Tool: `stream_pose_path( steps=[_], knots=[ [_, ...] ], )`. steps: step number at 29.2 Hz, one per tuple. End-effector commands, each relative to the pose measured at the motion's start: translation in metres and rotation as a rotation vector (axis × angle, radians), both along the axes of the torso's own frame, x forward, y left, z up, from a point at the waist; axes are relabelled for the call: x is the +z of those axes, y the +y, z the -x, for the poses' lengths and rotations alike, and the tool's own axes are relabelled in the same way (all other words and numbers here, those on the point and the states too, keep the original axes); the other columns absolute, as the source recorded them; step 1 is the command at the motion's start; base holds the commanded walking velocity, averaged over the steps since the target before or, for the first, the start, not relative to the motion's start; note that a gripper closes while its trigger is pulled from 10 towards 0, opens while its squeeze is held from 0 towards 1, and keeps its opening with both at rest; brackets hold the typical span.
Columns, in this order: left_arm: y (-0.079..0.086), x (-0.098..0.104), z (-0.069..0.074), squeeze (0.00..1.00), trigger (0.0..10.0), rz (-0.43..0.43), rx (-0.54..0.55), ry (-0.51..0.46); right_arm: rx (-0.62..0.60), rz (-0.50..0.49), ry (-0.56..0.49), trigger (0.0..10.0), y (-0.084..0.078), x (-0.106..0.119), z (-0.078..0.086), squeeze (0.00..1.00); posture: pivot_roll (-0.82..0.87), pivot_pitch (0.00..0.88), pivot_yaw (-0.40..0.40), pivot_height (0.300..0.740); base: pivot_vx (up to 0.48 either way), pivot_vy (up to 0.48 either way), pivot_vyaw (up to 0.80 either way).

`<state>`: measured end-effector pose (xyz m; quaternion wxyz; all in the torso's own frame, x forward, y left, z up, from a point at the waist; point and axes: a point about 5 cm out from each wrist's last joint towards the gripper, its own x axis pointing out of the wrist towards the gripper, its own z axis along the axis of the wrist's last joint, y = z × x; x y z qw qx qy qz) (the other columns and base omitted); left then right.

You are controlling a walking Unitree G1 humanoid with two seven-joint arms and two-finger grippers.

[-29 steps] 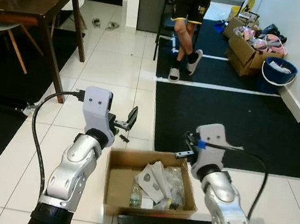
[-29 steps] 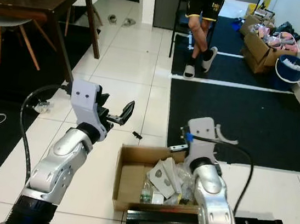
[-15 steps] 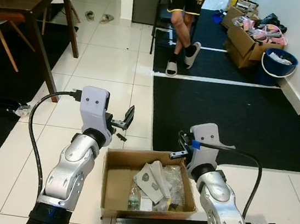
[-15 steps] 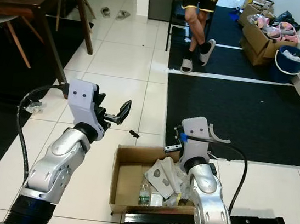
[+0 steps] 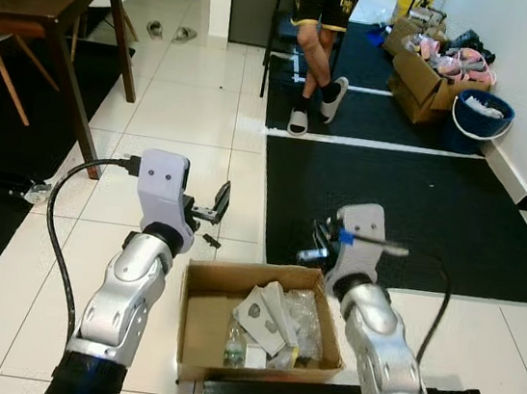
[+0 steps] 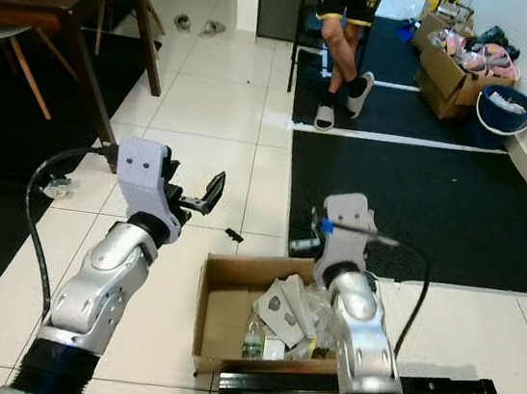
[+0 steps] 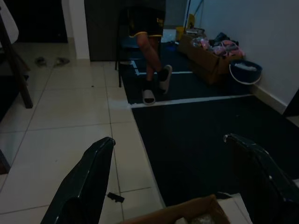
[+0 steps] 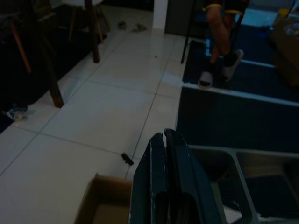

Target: Picking trash to rubbish bin

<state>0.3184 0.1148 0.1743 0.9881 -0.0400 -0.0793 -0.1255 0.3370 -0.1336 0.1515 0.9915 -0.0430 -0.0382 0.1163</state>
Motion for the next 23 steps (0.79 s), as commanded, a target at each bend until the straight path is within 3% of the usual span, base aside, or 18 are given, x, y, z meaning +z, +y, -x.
stream_pose_path(
  steps=[1, 2, 4, 9, 15, 23],
  knots=[
    [-0.001, -0.002, -0.001, 0.00, 10.0, -0.026, -0.008, 0.003, -0.002, -0.009, -0.006, 10.0, -0.001, 0.001, -0.006, 0.00, -0.03, 0.165, 0.004, 0.740, 0.000, 0.000, 0.00],
    [-0.003, -0.001, -0.002, 0.00, 10.0, -0.032, -0.012, 0.001, 0.023, 0.015, -0.042, 10.0, 0.005, 0.014, -0.021, 0.00, -0.03, 0.168, 0.002, 0.740, 0.000, 0.000, 0.00],
    [-0.003, -0.001, -0.004, 0.00, 10.0, -0.030, -0.008, 0.000, 0.035, 0.034, -0.063, 10.0, 0.010, 0.024, -0.033, 0.00, -0.03, 0.171, -0.008, 0.740, 0.000, 0.000, 0.00],
    [-0.004, 0.001, -0.005, 0.00, 10.0, -0.026, 0.001, -0.010, 0.060, 0.065, -0.085, 10.0, 0.019, 0.037, -0.047, 0.00, -0.02, 0.172, -0.022, 0.740, 0.000, 0.000, 0.00],
    [-0.001, 0.002, -0.007, 0.00, 10.0, -0.024, 0.004, -0.026, 0.123, 0.083, -0.095, 10.0, 0.032, 0.040, -0.051, 0.00, -0.02, 0.182, -0.034, 0.740, 0.000, 0.000, 0.00],
    [-0.004, -0.001, -0.007, 0.00, 10.0, -0.030, -0.022, -0.020, 0.126, 0.093, -0.076, 10.0, 0.030, 0.025, -0.050, 0.00, -0.03, 0.202, -0.028, 0.740, 0.000, 0.000, 0.00]
  ],
)
